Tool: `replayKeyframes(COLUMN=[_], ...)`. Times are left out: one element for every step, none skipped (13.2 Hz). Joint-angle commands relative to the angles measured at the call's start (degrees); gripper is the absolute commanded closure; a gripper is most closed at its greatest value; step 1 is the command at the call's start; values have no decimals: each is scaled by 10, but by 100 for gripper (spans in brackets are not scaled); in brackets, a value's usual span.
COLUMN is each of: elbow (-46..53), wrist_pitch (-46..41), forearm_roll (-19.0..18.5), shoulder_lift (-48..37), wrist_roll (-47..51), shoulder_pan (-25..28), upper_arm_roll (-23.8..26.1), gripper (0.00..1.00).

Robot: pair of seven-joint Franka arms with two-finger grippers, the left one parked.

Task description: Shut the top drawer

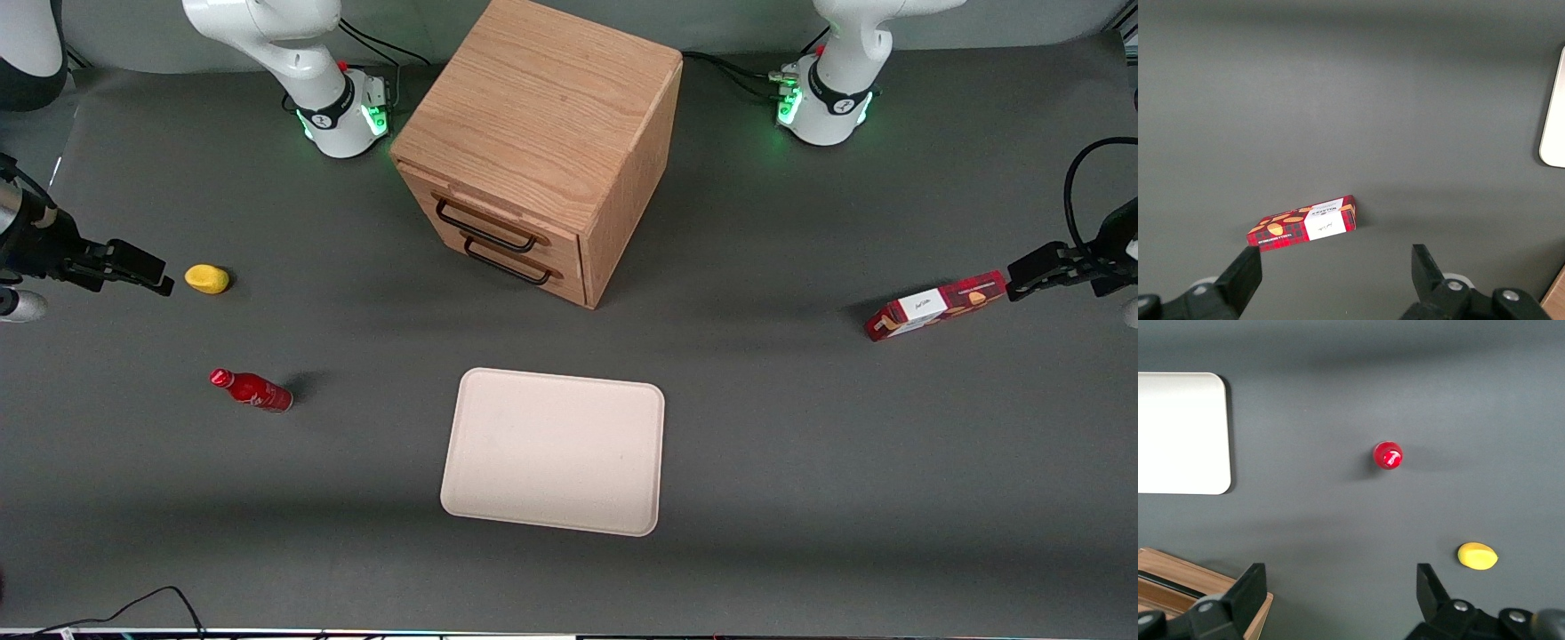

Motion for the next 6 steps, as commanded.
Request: replayKeyframes(elbow=[-52,-53,-54,-55,-57,-58], wrist_pitch=[26,26,26,26,26,26], forearm_roll=[8,7,5,3,2,1], shoulder_lift=[-46,-47,-47,-47,-49,-52], wrist_roll=[12,12,12,12,12,12], shoulder_pan=[15,15,15,15,15,15], upper_arm_roll=[-8,-8,-8,-8,-8,-8], gripper=[0,0,0,0,0,0])
